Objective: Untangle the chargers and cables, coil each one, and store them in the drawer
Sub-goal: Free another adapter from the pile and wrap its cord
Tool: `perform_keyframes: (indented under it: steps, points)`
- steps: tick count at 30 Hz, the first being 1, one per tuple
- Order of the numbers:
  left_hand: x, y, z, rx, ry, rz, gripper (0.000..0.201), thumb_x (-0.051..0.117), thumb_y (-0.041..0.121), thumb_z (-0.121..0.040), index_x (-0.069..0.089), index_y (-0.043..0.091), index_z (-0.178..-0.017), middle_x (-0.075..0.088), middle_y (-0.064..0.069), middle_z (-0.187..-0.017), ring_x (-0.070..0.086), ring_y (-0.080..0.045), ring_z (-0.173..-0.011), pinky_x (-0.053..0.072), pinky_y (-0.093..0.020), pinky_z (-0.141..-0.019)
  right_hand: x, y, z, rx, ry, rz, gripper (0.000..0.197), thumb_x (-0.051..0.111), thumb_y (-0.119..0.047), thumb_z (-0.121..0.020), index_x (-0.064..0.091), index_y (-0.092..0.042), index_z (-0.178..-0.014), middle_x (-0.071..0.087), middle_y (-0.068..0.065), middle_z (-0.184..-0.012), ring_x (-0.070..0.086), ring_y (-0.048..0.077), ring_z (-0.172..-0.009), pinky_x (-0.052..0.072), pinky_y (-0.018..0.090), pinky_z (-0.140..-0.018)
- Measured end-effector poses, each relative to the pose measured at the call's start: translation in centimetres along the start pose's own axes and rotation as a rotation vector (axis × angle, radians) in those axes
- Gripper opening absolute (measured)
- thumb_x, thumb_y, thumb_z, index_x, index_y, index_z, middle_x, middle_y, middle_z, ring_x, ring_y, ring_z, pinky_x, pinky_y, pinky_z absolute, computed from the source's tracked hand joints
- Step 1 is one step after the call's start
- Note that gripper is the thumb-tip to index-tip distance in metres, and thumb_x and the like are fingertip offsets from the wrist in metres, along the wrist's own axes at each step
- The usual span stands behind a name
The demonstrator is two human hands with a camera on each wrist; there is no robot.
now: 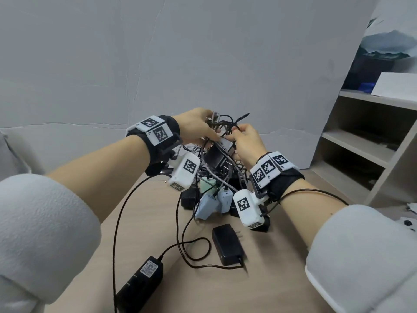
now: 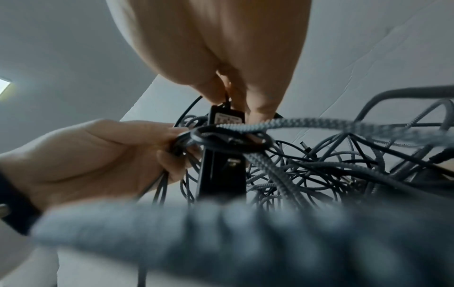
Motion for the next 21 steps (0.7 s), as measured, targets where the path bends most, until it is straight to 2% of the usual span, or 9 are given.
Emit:
perform_keyframes:
  steps: [2, 5, 7, 9, 11, 13, 16, 18, 21]
  points:
    - [0.2, 0.3, 0.1, 0.008, -0.052, 0.032, 0.038, 0.063, -0.012, -0.089, 0.055, 0.003, -0.123, 0.064, -0.007, -0.095, 0.068, -0.019, -0.084, 0.06, -0.035, -0.074, 0.1, 0.1, -0.2, -0.008, 0.006, -0.002, 0.01, 0.042, -0.024, -0.106, 0.048, -0.026, -0.098, 0.072, 0.005, -0.098, 0.069, 0.039, -0.099, 0.057, 0.061, -0.082]
    - [0.0, 0.8, 0.2, 0.019, -0.028, 0.137, 0.039, 0.056, -0.018, -0.089, 0.054, 0.002, -0.122, 0.062, -0.011, -0.099, 0.066, -0.023, -0.081, 0.058, -0.033, -0.067, 0.4, 0.0, -0.4, -0.022, -0.011, -0.033, 0.015, 0.042, -0.025, -0.105, 0.051, -0.028, -0.094, 0.07, 0.009, -0.103, 0.069, 0.039, -0.101, 0.056, 0.064, -0.082]
    - [-0.1, 1.1, 0.1, 0.033, -0.001, 0.248, 0.036, 0.049, -0.021, -0.088, 0.052, 0.005, -0.112, 0.059, -0.015, -0.103, 0.063, -0.024, -0.075, 0.053, -0.031, -0.06, 0.5, 0.0, -0.3, -0.007, -0.016, -0.061, 0.019, 0.042, -0.024, -0.106, 0.055, -0.022, -0.092, 0.065, 0.006, -0.099, 0.066, 0.038, -0.089, 0.058, 0.054, -0.073]
    - [0.2, 1.3, 0.2, 0.026, -0.019, 0.295, 0.035, 0.042, -0.022, -0.088, 0.049, 0.006, -0.108, 0.059, -0.017, -0.104, 0.06, -0.024, -0.07, 0.048, -0.03, -0.055, 0.3, 0.1, -0.4, -0.003, -0.022, -0.062, 0.025, 0.041, -0.023, -0.106, 0.057, -0.016, -0.089, 0.063, 0.005, -0.093, 0.056, 0.031, -0.067, 0.048, 0.034, -0.049]
    - [0.4, 1.6, 0.5, 0.001, -0.06, 0.233, 0.036, 0.039, -0.021, -0.088, 0.05, 0.003, -0.111, 0.061, -0.018, -0.107, 0.057, -0.023, -0.068, 0.047, -0.029, -0.052, -0.1, 0.1, -0.7, -0.014, -0.008, -0.041, 0.027, 0.042, -0.021, -0.106, 0.058, -0.015, -0.086, 0.061, 0.006, -0.086, 0.053, 0.026, -0.06, 0.039, 0.024, -0.04]
    - [0.1, 2.0, 0.8, -0.032, -0.077, 0.097, 0.036, 0.041, -0.019, -0.087, 0.051, -0.003, -0.118, 0.062, -0.019, -0.11, 0.057, -0.024, -0.068, 0.048, -0.029, -0.051, -0.6, -0.4, -0.9, -0.062, 0.028, -0.043, 0.027, 0.044, -0.017, -0.104, 0.061, -0.016, -0.083, 0.064, 0.007, -0.083, 0.06, 0.031, -0.066, 0.048, 0.035, -0.051]
    - [-0.6, 2.5, 1.1, -0.083, -0.083, -0.147, 0.044, 0.056, -0.008, -0.08, 0.05, -0.007, -0.124, 0.06, -0.028, -0.112, 0.056, -0.032, -0.077, 0.049, -0.032, -0.055, -1.2, -1.1, -1.3, -0.141, 0.09, -0.024, 0.028, 0.049, -0.018, -0.101, 0.066, -0.021, -0.08, 0.072, 0.015, -0.093, 0.07, 0.041, -0.088, 0.06, 0.056, -0.075]
    - [-0.6, 2.9, 1.3, -0.106, -0.101, -0.233, 0.039, 0.055, -0.009, -0.08, 0.052, -0.009, -0.119, 0.058, -0.026, -0.1, 0.057, -0.03, -0.069, 0.047, -0.03, -0.05, -1.3, -1.3, -1.5, -0.169, 0.105, -0.011, 0.028, 0.052, -0.02, -0.1, 0.068, -0.024, -0.078, 0.074, 0.012, -0.094, 0.071, 0.038, -0.091, 0.06, 0.059, -0.076]
    - [-0.2, 2.9, 1.6, -0.136, -0.102, -0.238, 0.029, 0.048, -0.016, -0.087, 0.053, 0.0, -0.111, 0.056, -0.02, -0.087, 0.059, -0.018, -0.05, 0.046, -0.025, -0.043, -1.3, -1.4, -1.5, -0.173, 0.117, -0.016, 0.03, 0.05, -0.018, -0.101, 0.068, -0.026, -0.079, 0.074, 0.014, -0.094, 0.072, 0.038, -0.091, 0.06, 0.057, -0.078]
Point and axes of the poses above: each hand's wrist, its own z-axis away from the middle knuckle, its own x-axis out of the palm, y = z × x, the point moved 6 cm from there along -z, towards the middle knuckle
